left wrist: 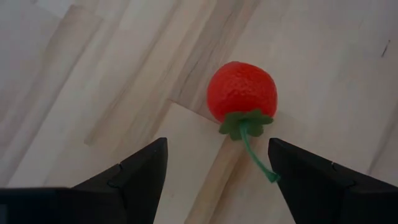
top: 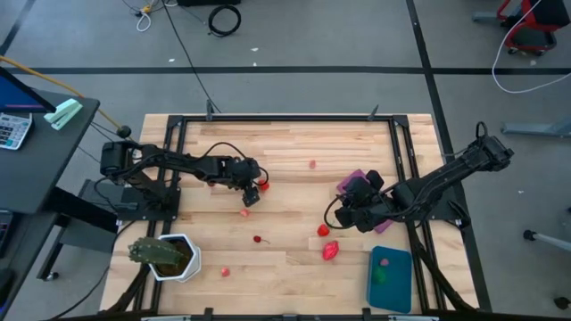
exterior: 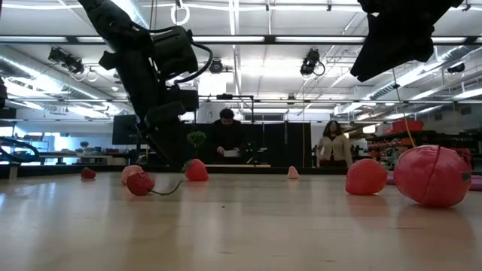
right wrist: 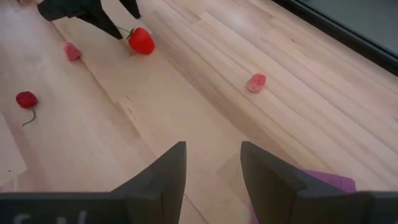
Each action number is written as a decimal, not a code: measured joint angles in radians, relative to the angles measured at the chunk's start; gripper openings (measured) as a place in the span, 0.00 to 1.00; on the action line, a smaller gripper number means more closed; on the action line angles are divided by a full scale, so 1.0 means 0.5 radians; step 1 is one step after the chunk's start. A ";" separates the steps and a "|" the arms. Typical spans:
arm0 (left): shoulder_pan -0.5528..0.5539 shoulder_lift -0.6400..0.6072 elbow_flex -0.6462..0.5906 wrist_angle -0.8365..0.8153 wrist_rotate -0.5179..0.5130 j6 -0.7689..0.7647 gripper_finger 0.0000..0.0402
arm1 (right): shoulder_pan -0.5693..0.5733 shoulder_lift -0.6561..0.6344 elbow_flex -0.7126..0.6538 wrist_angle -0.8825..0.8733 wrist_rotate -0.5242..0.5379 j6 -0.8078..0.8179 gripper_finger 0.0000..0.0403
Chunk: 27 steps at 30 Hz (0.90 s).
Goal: Pick and placing Produce into tupperware
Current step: Put the red strawberry into the blue bin
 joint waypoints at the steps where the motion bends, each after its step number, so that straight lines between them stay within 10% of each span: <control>1: -0.001 0.000 0.000 0.000 0.000 0.000 0.68 | 0.000 0.000 0.000 0.000 0.000 0.000 0.40; 18: 0.000 0.000 0.000 0.005 -0.007 -0.001 0.04 | 0.000 0.000 0.000 0.000 0.002 -0.002 0.40; 27: 0.000 0.000 0.000 0.079 -0.010 -0.001 0.02 | 0.000 0.000 0.000 -0.001 0.002 -0.002 0.40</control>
